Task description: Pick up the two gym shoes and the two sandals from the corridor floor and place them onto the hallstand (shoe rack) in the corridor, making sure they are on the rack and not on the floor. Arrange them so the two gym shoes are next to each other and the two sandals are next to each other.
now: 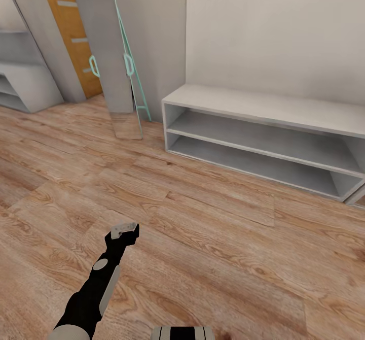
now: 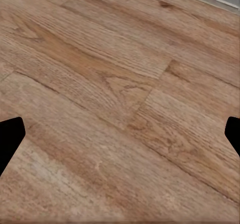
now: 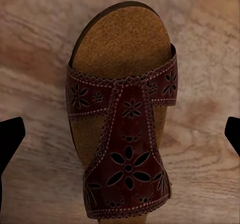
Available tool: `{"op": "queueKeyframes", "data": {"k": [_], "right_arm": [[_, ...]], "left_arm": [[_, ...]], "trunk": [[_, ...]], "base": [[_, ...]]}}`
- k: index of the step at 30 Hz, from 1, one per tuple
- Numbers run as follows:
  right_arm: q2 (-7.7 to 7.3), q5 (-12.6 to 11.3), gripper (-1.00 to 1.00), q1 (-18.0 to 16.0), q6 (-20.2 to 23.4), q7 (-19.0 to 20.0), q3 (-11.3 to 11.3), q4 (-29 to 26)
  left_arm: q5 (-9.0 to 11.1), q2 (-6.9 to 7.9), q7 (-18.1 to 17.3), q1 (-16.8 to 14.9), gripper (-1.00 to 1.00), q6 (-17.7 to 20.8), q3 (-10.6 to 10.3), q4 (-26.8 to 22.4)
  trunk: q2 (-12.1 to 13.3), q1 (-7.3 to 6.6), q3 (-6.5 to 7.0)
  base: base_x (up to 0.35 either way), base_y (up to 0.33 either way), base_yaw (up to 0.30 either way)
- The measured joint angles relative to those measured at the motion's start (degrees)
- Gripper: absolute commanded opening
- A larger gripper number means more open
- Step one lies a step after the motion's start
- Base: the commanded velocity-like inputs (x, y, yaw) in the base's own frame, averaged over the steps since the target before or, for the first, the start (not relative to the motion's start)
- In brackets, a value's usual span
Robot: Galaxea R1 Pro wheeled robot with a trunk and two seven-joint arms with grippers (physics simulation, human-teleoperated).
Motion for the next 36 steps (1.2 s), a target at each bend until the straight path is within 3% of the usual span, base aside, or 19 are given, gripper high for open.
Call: {"op": "queueKeyframes", "data": {"k": [7, 15, 20, 25, 36], "right_arm": [[-0.01, 0.00, 1.00, 0.08, 0.00, 0.01, 0.02, 0.00], [-0.02, 0.00, 1.00, 0.15, 0.00, -0.02, 0.03, 0.00], [0.01, 0.00, 1.00, 0.16, 0.00, -0.03, 0.03, 0.00], [0.00, 0.00, 1.00, 0.16, 0.00, -0.03, 0.00, 0.00], [-0.02, 0.00, 1.00, 0.16, 0.00, -0.04, -0.02, 0.00]], "left_arm": [[0.00, 0.00, 0.00, 0.00, 1.00, 0.00, 0.00, 0.01], [0.00, 0.00, 0.00, 0.00, 1.00, 0.00, 0.00, 0.05], [0.00, 0.00, 0.00, 0.00, 1.00, 0.00, 0.00, 0.07], [0.00, 0.00, 0.00, 0.00, 1.00, 0.00, -0.01, 0.08], [0.00, 0.00, 0.00, 0.00, 1.00, 0.00, -0.01, 0.08]], "trunk": [[0.00, 0.00, 0.00], [-0.10, 0.21, -1.76], [-0.11, 0.21, -1.77], [-0.17, 0.34, -2.87], [-0.21, 0.41, -3.54]], "base": [[0.000, 0.000, 0.000], [0.000, 0.000, 0.000], [0.000, 0.000, 0.000], [0.000, 0.000, 0.000], [0.000, 0.000, 0.000]]}}
